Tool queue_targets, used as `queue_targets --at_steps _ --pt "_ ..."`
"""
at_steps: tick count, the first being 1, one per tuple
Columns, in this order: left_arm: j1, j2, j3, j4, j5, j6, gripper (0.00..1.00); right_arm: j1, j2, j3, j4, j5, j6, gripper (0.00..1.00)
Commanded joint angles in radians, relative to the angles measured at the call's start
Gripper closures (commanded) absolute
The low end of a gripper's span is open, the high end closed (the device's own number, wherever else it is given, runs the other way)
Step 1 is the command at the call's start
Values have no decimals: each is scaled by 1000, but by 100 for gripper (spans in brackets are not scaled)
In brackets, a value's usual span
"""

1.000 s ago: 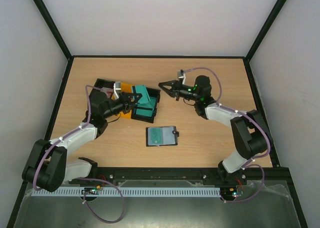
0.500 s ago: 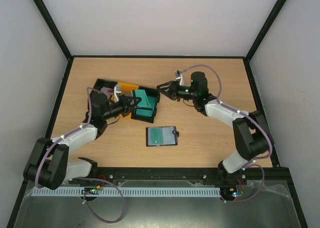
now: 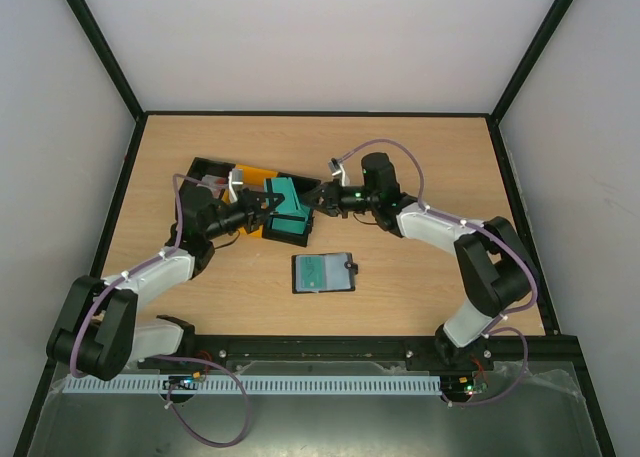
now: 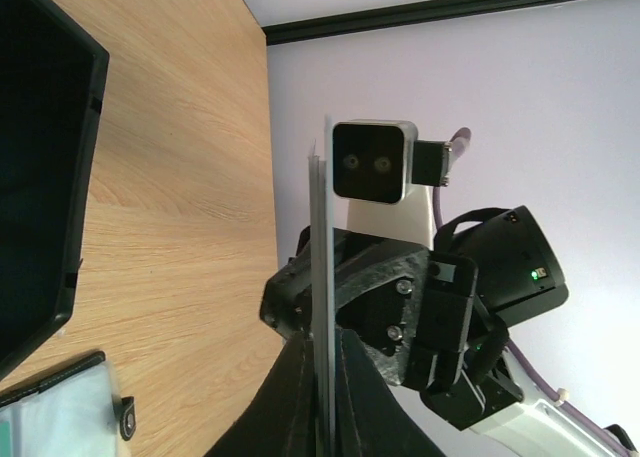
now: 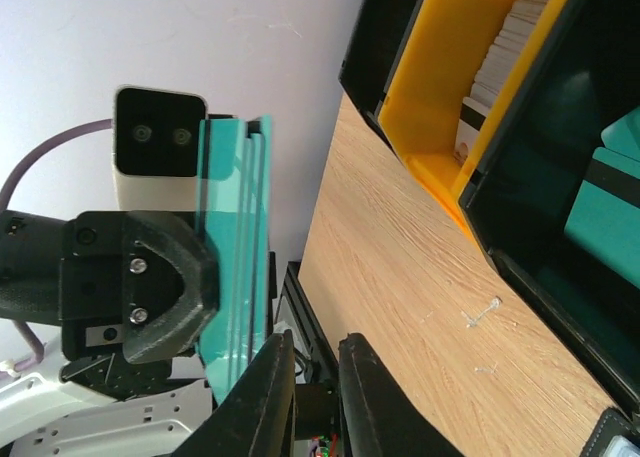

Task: Put the credit cards into the card holder
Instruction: Pick up the credit card.

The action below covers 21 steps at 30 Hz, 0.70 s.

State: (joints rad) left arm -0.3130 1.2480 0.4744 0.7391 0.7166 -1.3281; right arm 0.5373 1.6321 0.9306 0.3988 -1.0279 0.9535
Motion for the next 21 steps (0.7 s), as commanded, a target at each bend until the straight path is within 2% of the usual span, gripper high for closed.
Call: queue_targets --at_steps 1,6,10,14,21 --pt "-5 -21 27 56 24 -20 98 6 13 24 -1 -28 -17 86" --pt "-14 -19 29 48 18 -14 98 6 3 18 29 -38 -5 77" --pt "-12 -33 31 8 -10 8 97 6 -32 -6 52 27 16 67" --pt "-14 -43 36 -19 -20 25 98 8 -43 -28 113 17 53 66" --pt "-19 -39 39 -1 -11 13 98 13 -39 -25 127 -23 52 67"
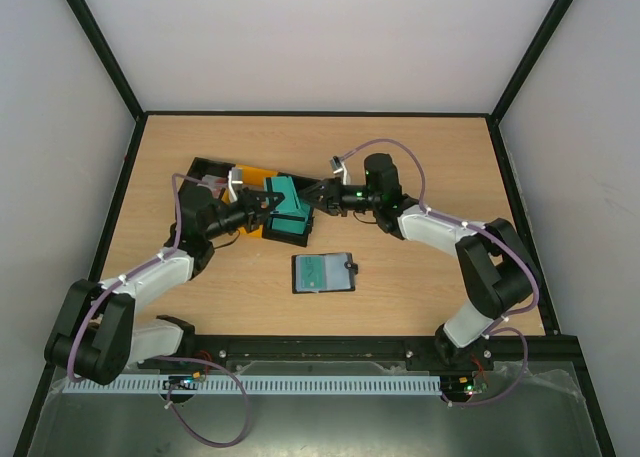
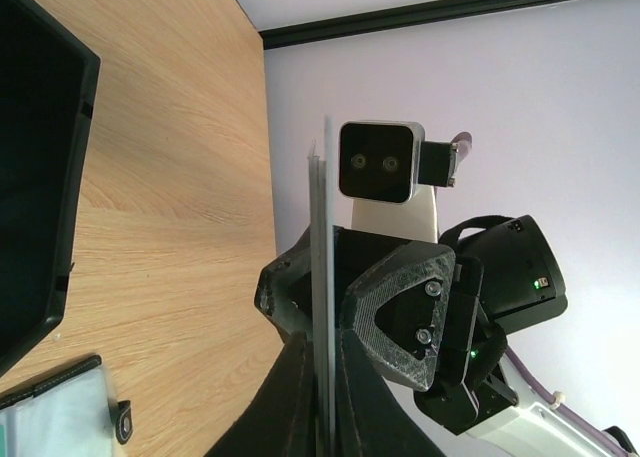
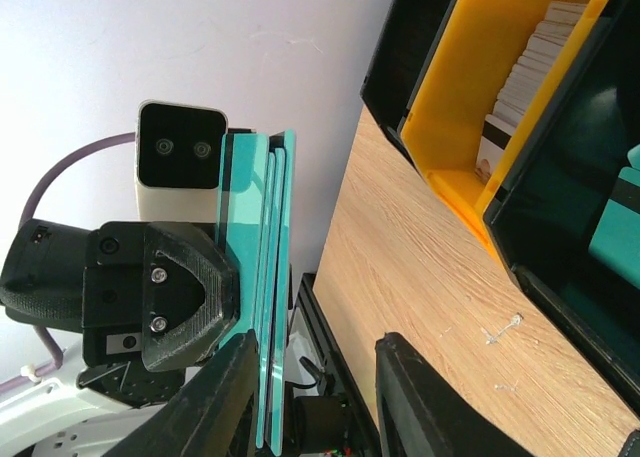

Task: Put the credit cards into the card holder
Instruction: Pick up the credit card.

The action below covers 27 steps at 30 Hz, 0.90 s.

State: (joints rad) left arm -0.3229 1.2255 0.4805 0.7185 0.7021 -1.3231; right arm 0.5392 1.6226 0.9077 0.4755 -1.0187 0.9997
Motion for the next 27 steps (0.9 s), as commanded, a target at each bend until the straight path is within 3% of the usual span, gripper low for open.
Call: queue_targets --at_steps 1,10,14,22,25,27 --pt "-10 -16 34 24 5 6 98 12 -25 -1 48 -36 7 69" --pt "-17 -9 31 102 30 -42 97 19 31 24 -38 -36 -21 87" --pt "-23 -5 31 159 48 -73 98 25 55 27 -26 -57 -8 87" --pt "-31 10 42 164 55 -70 98 67 77 29 237 -146 169 79" --pt "-31 18 39 158 48 -69 98 75 87 30 362 -160 268 81" --pt "-31 20 39 146 39 -63 98 75 91 24 434 -153 327 88"
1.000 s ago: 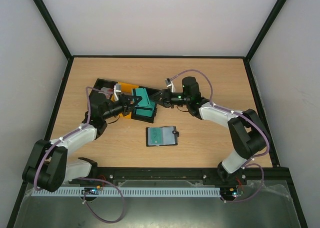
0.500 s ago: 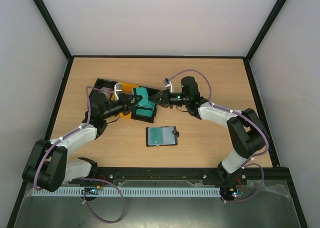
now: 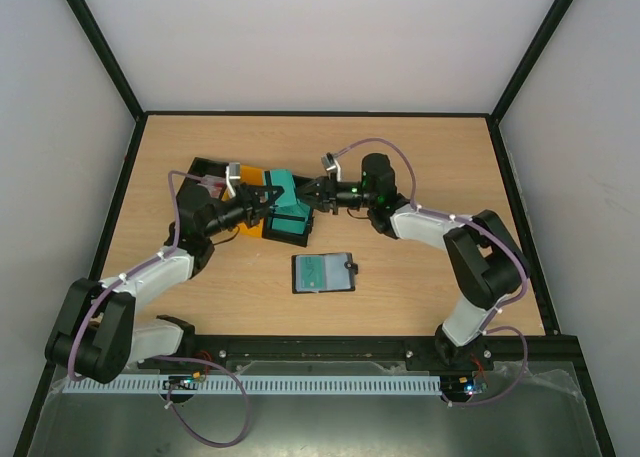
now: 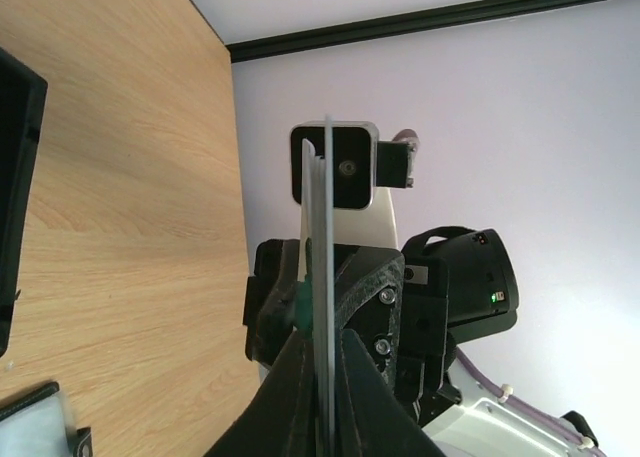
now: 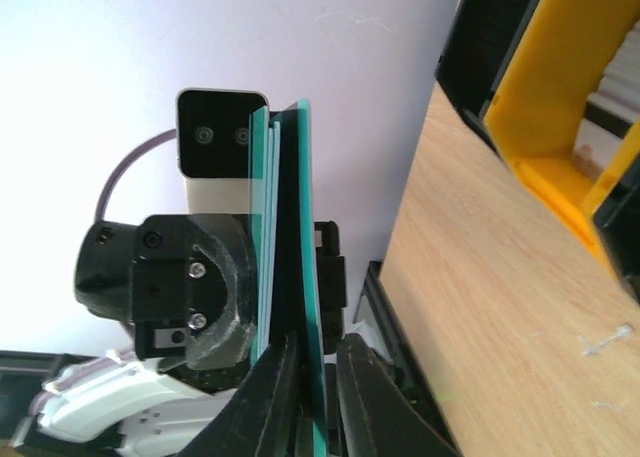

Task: Put the credit cards into the card holder
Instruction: Pick up the credit card, then place the credit card in the storage box.

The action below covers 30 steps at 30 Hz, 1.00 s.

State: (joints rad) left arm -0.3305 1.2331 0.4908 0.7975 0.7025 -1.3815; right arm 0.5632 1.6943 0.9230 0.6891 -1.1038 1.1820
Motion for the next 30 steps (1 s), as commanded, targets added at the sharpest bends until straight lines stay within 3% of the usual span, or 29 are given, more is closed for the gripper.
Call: queue_targets --at_steps 1,5,12,20,22,27,30 --pt "-25 10 28 54 33 1 97 52 22 5 254 -61 186 94" --pt "-12 -5 32 -32 6 43 94 40 25 -17 402 -16 301 98" --pt "63 -41 15 -101 39 68 88 -51 -23 -47 404 42 323 98" --pt "107 -47 14 -150 75 120 97 -113 -28 -59 446 39 380 98" --pt "108 -45 16 -177 71 152 97 -118 -37 -55 323 51 302 98" --pt "87 -38 59 -421 -25 341 98 -123 -108 17 -285 224 -164 98" --pt "14 -12 133 -624 -172 479 98 -123 -137 27 -456 310 -305 98"
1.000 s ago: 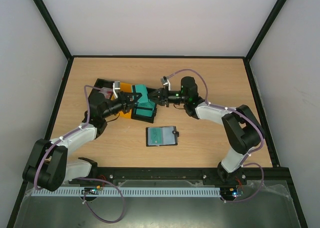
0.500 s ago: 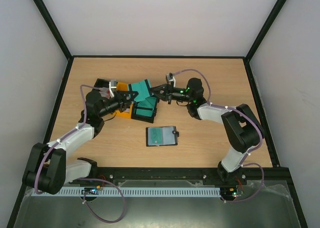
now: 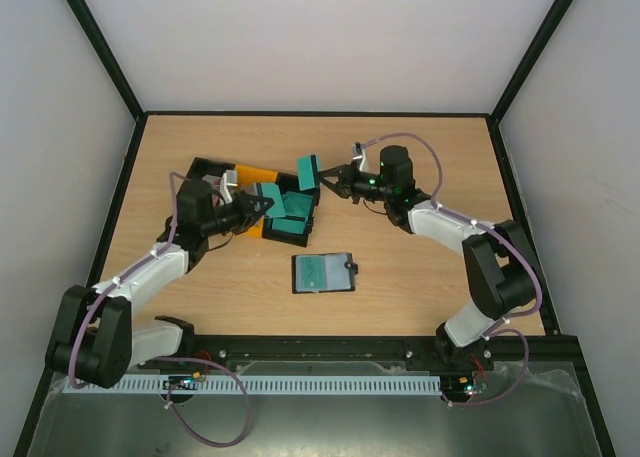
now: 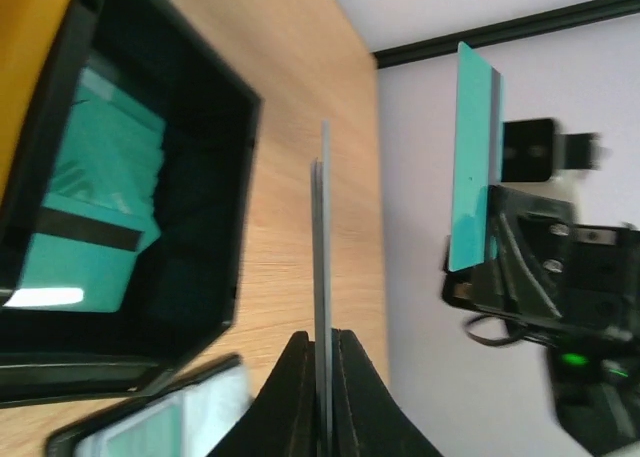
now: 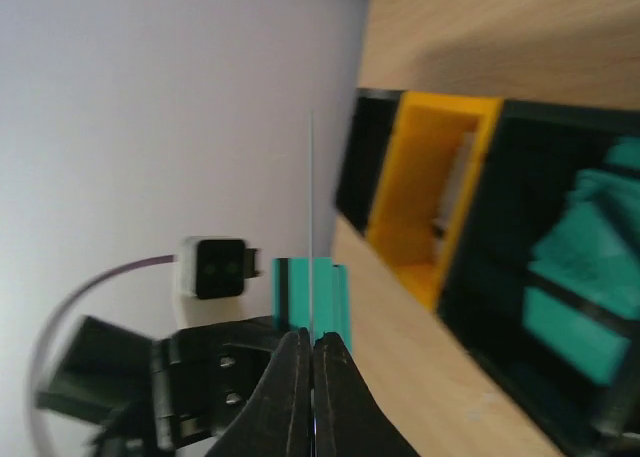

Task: Put the credit cards into the card holder
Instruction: Place the credit card in the storage box.

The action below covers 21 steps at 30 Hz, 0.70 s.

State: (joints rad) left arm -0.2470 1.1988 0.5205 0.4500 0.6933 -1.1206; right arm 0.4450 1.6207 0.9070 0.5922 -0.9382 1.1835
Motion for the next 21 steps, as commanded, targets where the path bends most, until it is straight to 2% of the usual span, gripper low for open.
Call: queue_targets --at_steps 1,5,10,16,21 --pt "-99 38 133 -328 -217 256 98 -4 -70 35 -371 150 -322 98" --pt "-215 136 249 -474 -409 355 98 -4 -89 -17 -382 159 -333 98" --pt "-310 282 370 -555 -578 398 97 -4 -139 -61 -413 188 -353 98" --pt "-343 390 443 -626 -723 388 97 -4 -191 -74 -465 220 -387 98" --pt "-348 408 427 -617 -705 375 93 -5 -203 -95 -464 214 -386 98"
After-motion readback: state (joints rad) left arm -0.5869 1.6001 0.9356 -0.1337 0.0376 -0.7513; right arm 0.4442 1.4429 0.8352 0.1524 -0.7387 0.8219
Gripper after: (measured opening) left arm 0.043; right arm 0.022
